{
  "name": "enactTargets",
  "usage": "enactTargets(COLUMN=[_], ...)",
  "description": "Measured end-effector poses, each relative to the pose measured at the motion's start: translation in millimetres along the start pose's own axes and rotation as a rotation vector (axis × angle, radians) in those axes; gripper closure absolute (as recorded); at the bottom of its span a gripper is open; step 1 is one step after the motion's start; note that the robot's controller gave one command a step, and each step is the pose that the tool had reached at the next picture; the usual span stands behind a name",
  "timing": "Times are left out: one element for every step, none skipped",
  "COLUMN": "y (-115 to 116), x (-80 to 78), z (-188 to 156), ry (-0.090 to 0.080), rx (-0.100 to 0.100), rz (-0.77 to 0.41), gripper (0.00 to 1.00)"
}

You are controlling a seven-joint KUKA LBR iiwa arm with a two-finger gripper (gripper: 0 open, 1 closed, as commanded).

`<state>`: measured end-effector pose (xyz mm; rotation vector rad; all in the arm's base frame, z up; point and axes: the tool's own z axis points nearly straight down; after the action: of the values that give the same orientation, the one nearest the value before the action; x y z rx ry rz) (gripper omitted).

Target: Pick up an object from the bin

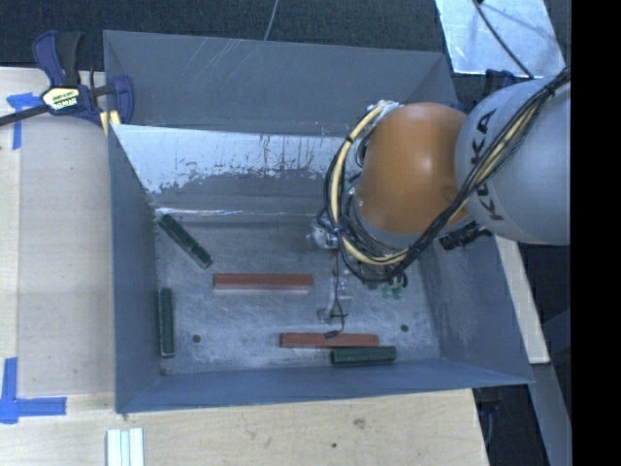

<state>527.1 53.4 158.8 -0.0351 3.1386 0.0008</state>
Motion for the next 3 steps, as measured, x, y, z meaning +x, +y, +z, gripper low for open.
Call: enactTargets(y=[12,38,38], x=[-8.7,-18.6,-18.6], z=[52,80,80], ry=[-0.007,-0.001,-0.001], rx=[-0.001,0.000,0.000], rz=[0.057,0.313,0.313], gripper=[0.00,1.00,1.00])
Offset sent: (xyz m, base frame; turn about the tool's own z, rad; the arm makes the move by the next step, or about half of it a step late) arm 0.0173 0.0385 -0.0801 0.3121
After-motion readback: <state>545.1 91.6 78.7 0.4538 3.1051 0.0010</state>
